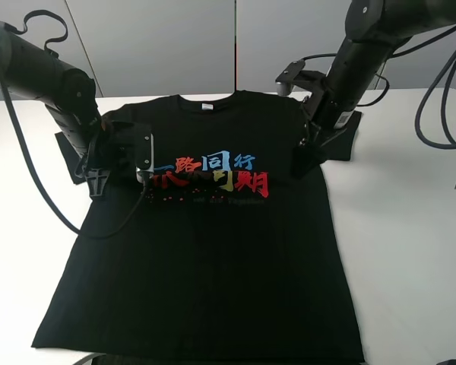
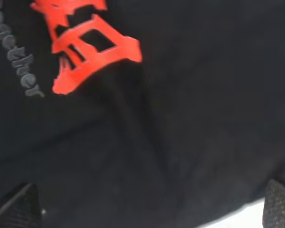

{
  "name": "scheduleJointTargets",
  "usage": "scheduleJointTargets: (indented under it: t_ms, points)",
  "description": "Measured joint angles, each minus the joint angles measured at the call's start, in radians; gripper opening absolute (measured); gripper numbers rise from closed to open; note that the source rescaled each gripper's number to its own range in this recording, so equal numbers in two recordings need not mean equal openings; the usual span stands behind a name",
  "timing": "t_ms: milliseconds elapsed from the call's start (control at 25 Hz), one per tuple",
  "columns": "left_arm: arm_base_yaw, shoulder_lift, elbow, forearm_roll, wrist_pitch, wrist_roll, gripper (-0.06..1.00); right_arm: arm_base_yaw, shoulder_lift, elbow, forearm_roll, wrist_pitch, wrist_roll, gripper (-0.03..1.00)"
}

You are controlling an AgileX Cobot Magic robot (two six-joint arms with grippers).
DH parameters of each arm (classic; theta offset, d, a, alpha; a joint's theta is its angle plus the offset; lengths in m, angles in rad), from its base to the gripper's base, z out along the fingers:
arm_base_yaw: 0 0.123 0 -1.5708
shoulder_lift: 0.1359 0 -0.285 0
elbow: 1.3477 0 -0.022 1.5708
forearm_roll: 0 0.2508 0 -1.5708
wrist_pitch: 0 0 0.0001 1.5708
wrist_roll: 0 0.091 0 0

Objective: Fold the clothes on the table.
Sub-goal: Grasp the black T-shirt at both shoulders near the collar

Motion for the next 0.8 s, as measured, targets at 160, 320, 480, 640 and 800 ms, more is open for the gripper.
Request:
scheduleJointTargets:
  t_ms: [160, 320, 480, 640, 800]
  points:
    - [0.0, 0.002, -0.001, 0.005, -0.012, 0.0, 0.0, 0.047, 0.037, 0.0, -0.059, -0.029, -0.033, 1.0]
    - [0.0, 0.002, -0.001, 0.005, -0.019, 0.0, 0.0, 0.069, 0.064, 0.0, -0.116, -0.077, -0.033, 0.99]
    - [0.002, 0.002, -0.001, 0.005, -0.023, 0.0, 0.0, 0.073, 0.086, 0.0, -0.179, -0.092, -0.018, 0.92]
    - [0.002, 0.002, -0.001, 0.005, -0.027, 0.0, 0.0, 0.073, 0.111, 0.0, -0.19, -0.096, -0.009, 0.9]
    - [0.002, 0.003, -0.001, 0.003, -0.031, 0.0, 0.0, 0.073, 0.118, 0.0, -0.209, -0.098, 0.001, 0.9]
